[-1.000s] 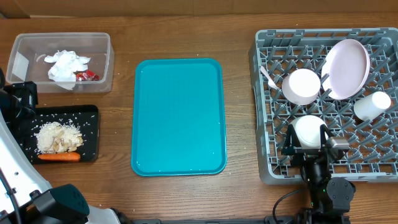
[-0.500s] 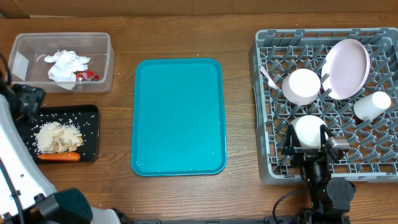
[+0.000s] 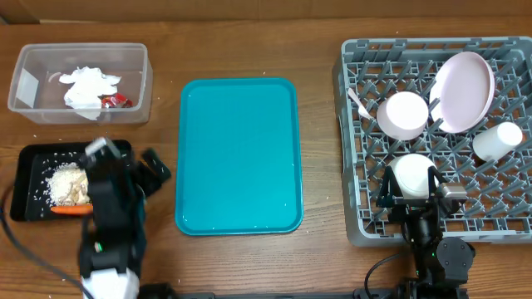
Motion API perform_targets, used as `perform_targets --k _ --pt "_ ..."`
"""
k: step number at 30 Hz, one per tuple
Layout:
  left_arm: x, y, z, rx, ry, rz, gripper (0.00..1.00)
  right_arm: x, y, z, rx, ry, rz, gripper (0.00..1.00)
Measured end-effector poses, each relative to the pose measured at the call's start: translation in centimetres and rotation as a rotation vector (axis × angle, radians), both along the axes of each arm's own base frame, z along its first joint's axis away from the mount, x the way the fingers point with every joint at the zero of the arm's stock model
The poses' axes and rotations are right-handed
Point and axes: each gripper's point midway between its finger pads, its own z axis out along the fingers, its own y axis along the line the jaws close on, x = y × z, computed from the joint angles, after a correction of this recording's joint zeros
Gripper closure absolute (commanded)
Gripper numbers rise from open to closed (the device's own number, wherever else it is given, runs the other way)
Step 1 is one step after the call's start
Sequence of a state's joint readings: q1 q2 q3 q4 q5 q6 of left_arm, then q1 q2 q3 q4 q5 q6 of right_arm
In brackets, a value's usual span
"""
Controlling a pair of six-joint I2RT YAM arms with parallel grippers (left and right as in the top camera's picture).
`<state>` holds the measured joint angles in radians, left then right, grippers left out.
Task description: Sort waste into correct bins and load items into the dishwasher rack
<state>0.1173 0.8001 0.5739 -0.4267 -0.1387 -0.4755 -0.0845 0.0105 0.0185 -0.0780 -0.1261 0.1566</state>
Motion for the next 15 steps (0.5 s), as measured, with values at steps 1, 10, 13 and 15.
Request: perform_targets --k 1,10,13,15 --pt "-0.5 -0.1 -0.6 0.011 -0.034 -0.005 0.00 0.0 0.0 0.0 0.000 0.001 0.000 0.00" --pt "-2.9 -1.0 -2.9 0.059 -0.377 -0.046 0.00 0.0 0.0 0.0 0.000 0.000 0.000 0.00" --pt "-3.0 -2.0 -3.1 0.069 -0.424 -0.092 0.00 0.0 0.0 0.0 0.000 0.000 0.000 0.00" --pt "-3.0 -2.8 -2.4 0.104 -0.459 -0.148 0.00 0.0 0.0 0.0 0.000 -0.001 0.000 0.00"
